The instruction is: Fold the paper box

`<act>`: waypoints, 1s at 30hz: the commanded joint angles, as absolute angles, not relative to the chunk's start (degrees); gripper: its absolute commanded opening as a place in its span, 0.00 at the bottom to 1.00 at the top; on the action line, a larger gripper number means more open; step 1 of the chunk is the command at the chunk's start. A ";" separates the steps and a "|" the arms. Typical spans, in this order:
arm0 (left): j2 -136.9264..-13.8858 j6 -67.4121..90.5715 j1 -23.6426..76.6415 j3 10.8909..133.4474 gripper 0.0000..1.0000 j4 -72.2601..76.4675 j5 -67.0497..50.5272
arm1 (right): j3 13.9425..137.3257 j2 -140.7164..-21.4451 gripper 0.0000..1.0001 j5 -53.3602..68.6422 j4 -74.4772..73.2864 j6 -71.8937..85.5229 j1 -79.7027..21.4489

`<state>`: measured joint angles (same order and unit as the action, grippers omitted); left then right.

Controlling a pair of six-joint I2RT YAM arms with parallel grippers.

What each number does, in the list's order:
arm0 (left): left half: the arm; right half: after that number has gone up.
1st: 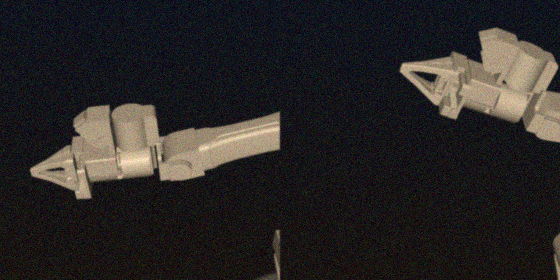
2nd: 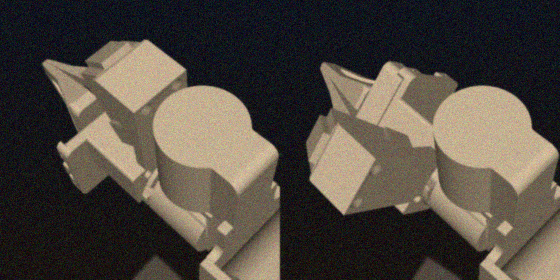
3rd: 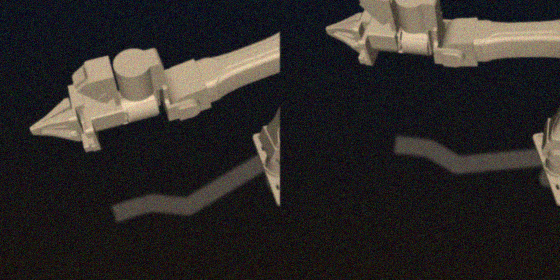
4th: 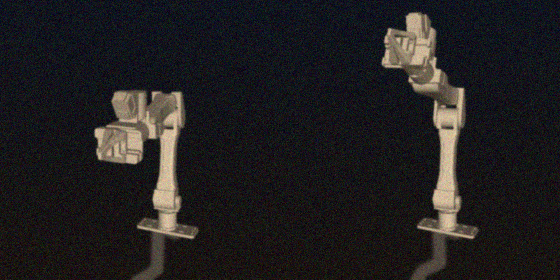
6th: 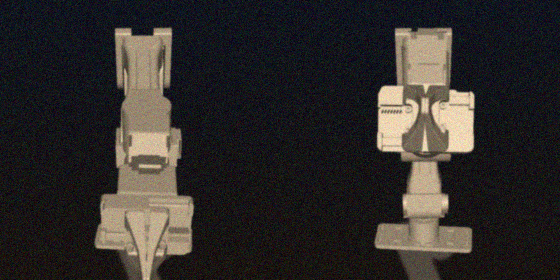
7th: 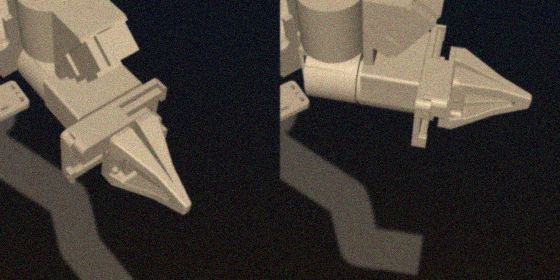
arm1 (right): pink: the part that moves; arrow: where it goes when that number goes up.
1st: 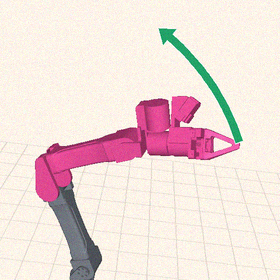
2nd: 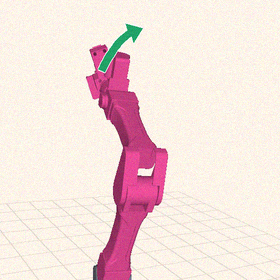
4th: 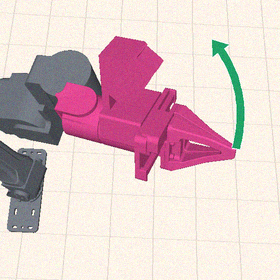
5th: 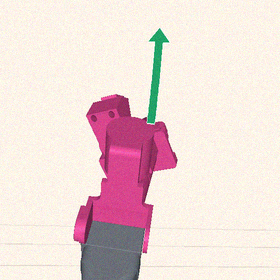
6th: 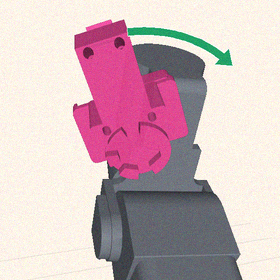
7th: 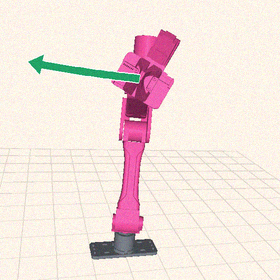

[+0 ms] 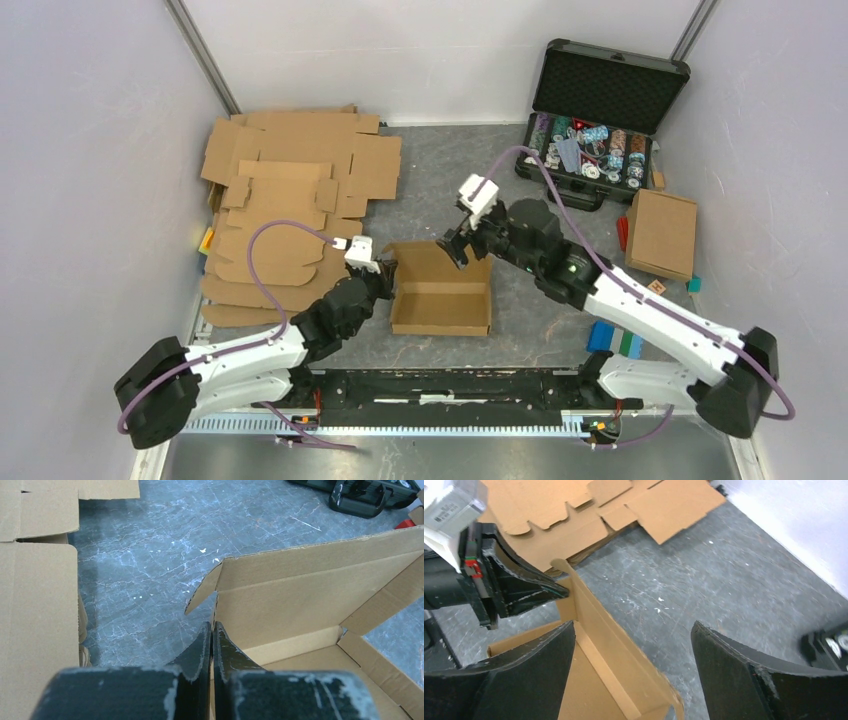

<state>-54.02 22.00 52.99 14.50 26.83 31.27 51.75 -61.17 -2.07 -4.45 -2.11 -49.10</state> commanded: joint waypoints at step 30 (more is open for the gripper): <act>-45.79 22.97 57.84 11.75 0.07 19.28 33.11 | 52.59 -73.19 0.43 1.21 -13.58 -12.02 -59.50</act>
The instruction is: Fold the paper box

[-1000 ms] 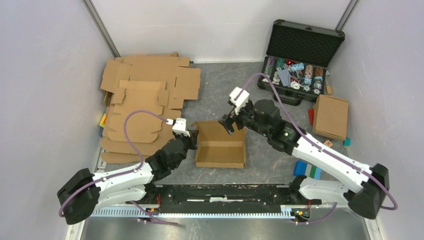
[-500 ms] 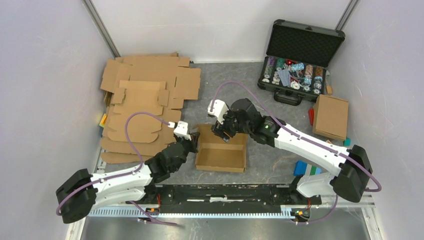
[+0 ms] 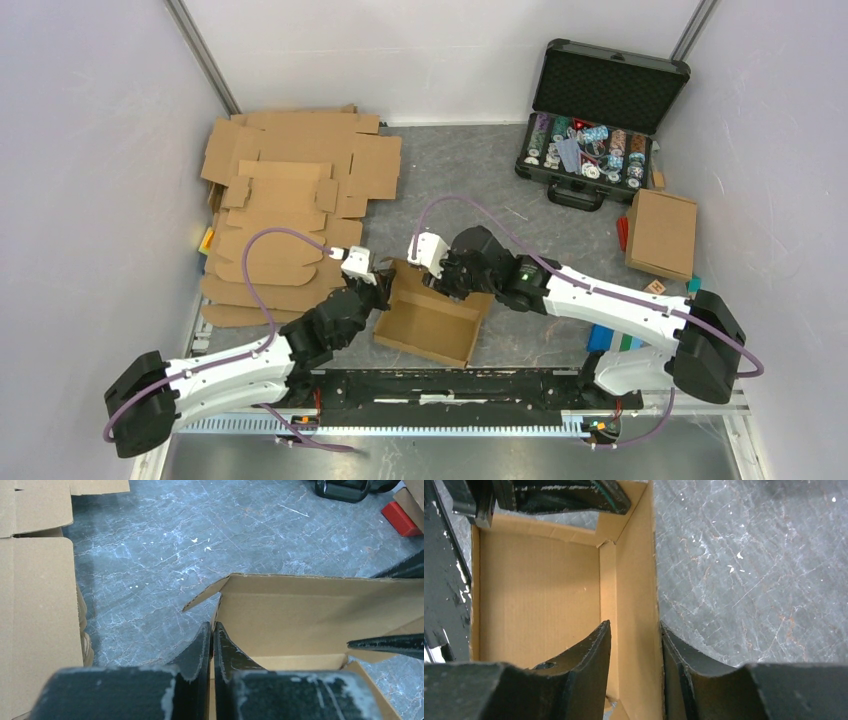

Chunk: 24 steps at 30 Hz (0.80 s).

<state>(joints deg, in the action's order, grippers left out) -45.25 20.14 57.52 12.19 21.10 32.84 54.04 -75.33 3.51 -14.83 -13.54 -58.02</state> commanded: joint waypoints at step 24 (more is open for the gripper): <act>-39.55 39.47 57.79 20.25 0.58 0.37 25.90 | 48.84 -70.75 0.32 -9.46 -8.36 -13.10 -61.35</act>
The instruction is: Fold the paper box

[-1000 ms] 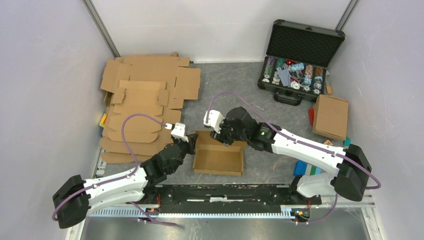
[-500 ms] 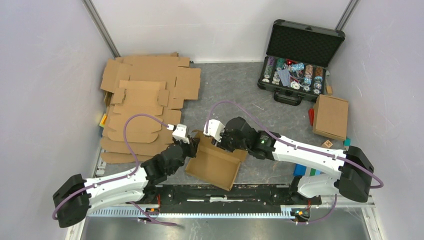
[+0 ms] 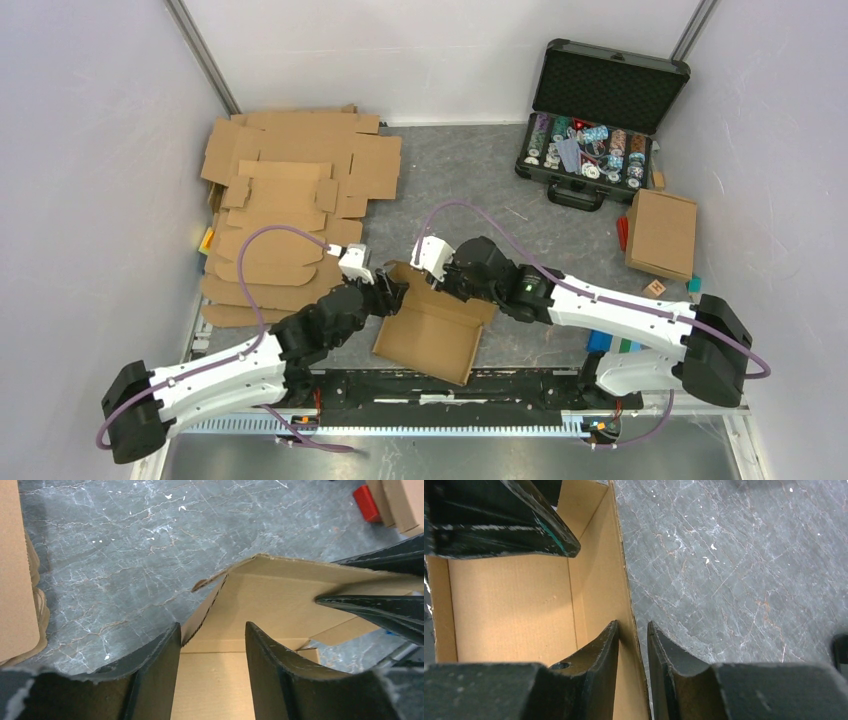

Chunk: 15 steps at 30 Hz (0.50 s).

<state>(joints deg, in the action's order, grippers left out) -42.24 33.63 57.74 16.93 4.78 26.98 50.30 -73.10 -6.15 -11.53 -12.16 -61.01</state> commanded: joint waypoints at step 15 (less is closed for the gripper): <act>-32.51 45.32 56.52 38.71 0.92 -34.08 26.38 | 43.51 -66.21 0.33 -10.20 -2.64 -14.85 -61.44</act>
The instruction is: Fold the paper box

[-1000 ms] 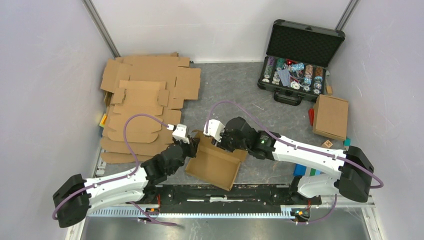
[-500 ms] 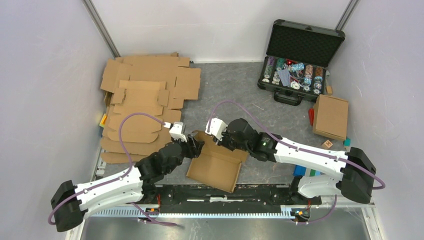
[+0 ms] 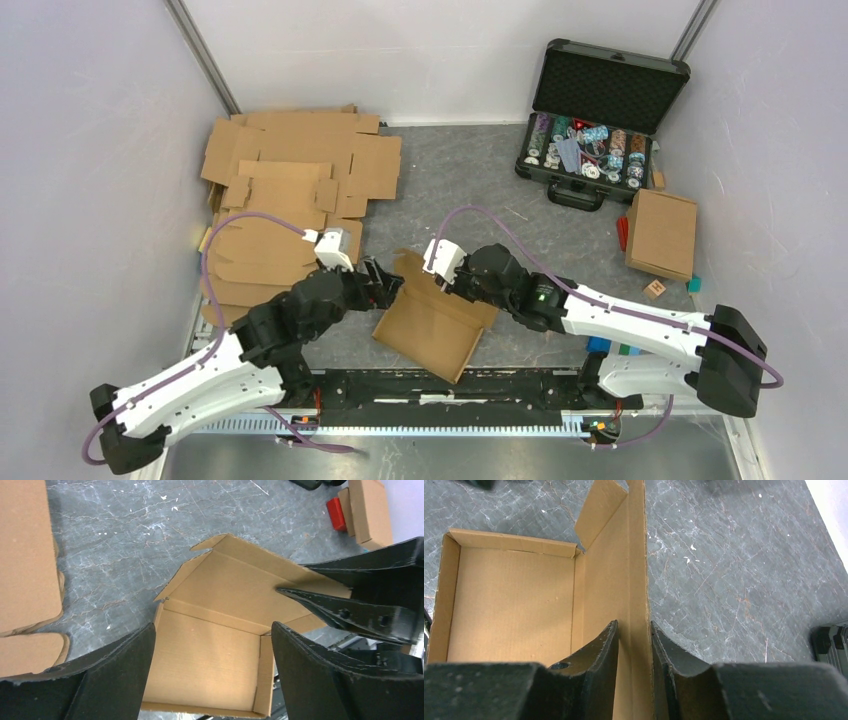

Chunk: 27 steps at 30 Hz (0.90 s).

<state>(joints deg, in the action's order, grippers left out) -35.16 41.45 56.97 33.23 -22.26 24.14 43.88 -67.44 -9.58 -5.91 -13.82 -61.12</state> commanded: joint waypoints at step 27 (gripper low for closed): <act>-46.01 42.02 22.59 46.09 1.00 -32.42 -2.81 | 47.42 -67.11 0.11 -31.24 -5.42 -19.50 -67.09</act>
<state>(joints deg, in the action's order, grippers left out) -47.88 43.42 24.23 47.75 -34.87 0.12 42.63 -66.78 -21.80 -4.67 -18.31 -67.02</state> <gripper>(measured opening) 0.994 0.133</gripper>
